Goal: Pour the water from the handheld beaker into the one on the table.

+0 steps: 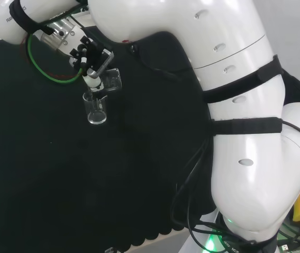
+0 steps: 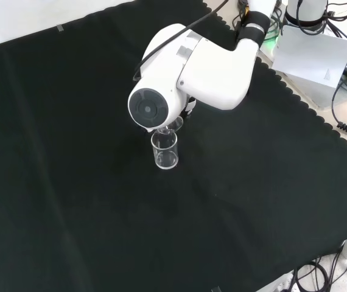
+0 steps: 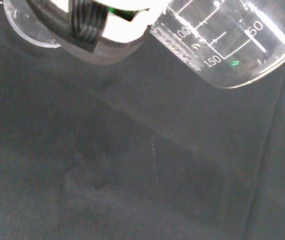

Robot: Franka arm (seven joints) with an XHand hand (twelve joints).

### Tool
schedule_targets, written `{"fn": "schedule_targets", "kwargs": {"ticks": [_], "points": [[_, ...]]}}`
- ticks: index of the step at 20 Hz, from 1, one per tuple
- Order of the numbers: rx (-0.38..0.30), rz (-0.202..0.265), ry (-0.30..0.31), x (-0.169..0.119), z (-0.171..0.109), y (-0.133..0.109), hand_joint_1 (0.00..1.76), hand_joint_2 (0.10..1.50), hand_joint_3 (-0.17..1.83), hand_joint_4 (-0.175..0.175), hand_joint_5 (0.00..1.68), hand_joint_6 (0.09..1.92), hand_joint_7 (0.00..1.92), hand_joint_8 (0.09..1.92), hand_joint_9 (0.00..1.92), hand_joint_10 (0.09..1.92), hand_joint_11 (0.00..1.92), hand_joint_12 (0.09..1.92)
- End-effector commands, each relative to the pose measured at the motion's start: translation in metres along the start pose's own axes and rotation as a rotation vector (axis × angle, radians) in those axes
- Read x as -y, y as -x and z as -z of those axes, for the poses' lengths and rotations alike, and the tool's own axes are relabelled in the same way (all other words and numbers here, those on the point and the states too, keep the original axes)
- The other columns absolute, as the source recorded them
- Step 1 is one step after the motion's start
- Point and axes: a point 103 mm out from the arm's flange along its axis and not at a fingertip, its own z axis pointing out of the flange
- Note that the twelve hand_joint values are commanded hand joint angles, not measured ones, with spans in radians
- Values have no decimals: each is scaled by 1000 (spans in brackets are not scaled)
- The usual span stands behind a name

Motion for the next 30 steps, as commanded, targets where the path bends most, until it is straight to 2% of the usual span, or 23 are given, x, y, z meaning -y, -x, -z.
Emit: {"fn": "schedule_targets", "kwargs": {"ticks": [1, 7, 13, 23, 30], "points": [[-30, 12, 21, 1, 2, 2, 1414, 1072, -175, -155, 1073, 848, 1205, 794, 1354, 474, 965, 914], [-62, 27, 41, -1, 0, 5, 1414, 1072, -175, -155, 1074, 848, 1206, 794, 1353, 473, 966, 913], [-126, 45, 77, -2, -5, 13, 1414, 1072, -175, -155, 1073, 848, 1206, 793, 1354, 472, 967, 914], [-344, 97, 162, -7, -23, 40, 1414, 1072, -175, -155, 1073, 849, 1206, 794, 1355, 467, 968, 913], [-449, 108, 197, -13, -43, 59, 1414, 1072, -175, -155, 1073, 850, 1206, 794, 1355, 465, 969, 912]]}}
